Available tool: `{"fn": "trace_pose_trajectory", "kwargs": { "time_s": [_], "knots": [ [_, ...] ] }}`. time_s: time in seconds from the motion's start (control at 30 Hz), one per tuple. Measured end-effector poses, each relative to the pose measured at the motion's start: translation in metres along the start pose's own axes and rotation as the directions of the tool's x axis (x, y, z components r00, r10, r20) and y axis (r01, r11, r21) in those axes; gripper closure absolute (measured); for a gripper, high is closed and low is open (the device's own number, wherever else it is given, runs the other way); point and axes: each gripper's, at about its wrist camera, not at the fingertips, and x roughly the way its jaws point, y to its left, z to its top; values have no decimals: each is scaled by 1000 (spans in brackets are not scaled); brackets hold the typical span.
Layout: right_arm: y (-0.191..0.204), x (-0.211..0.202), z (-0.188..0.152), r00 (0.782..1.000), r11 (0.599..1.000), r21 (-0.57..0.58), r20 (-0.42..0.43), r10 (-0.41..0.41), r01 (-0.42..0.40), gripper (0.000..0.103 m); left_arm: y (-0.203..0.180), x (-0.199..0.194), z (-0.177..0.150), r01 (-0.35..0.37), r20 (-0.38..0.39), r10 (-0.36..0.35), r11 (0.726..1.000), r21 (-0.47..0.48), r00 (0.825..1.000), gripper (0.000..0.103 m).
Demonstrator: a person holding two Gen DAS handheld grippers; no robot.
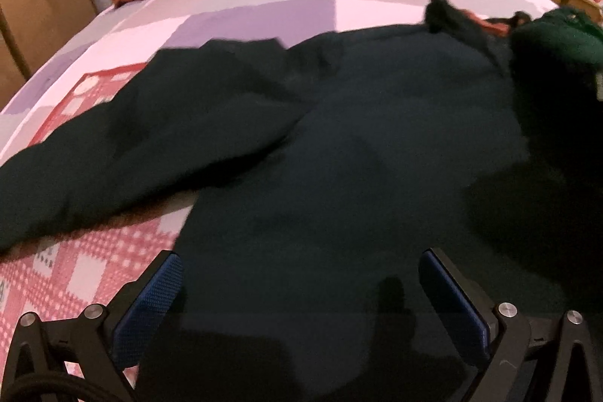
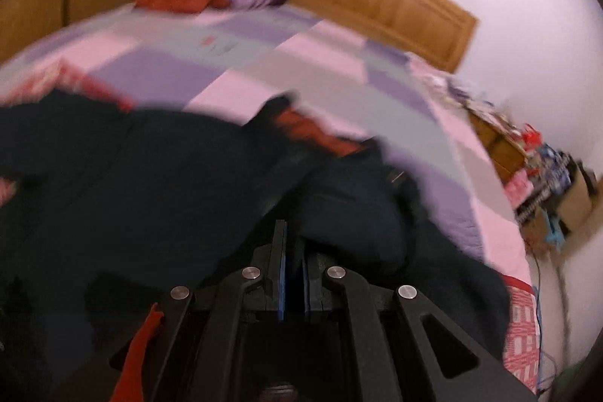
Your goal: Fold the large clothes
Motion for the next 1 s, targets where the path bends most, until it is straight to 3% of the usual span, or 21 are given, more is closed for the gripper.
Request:
{"fn": "trace_pose_trajectory", "kwargs": {
  "time_s": [0.2,0.4,0.67,0.77,0.83,0.87,0.9,1.0],
  "knots": [
    [34,24,-45,997,990,-141,-71,-14,4,97,0,26,-18,28,-44,-28,1000,-15,999,0],
    [27,16,-45,1000,993,-117,-28,0,-3,97,-3,29,-24,23,-23,-24,999,-24,999,0],
    [31,21,-50,998,988,-158,-58,-10,0,92,-3,23,-14,48,-20,-49,998,-38,999,0],
    [22,9,-49,996,992,-104,-62,64,-71,81,-7,12,1,76,22,-75,996,-45,997,0],
    [17,-4,-51,991,988,-80,-52,124,-128,62,-10,1,15,106,65,-102,993,-59,993,0],
    [14,-12,-55,986,985,-65,-47,159,-162,41,-13,-2,22,114,81,-108,991,-67,991,0],
    [12,-18,-60,982,982,-51,-46,182,-184,28,-14,-5,27,120,90,-113,990,-74,989,0],
    [1,-34,-72,977,977,-6,-38,212,-212,28,-28,-4,46,135,79,-131,990,-48,988,0]
  ]
}}
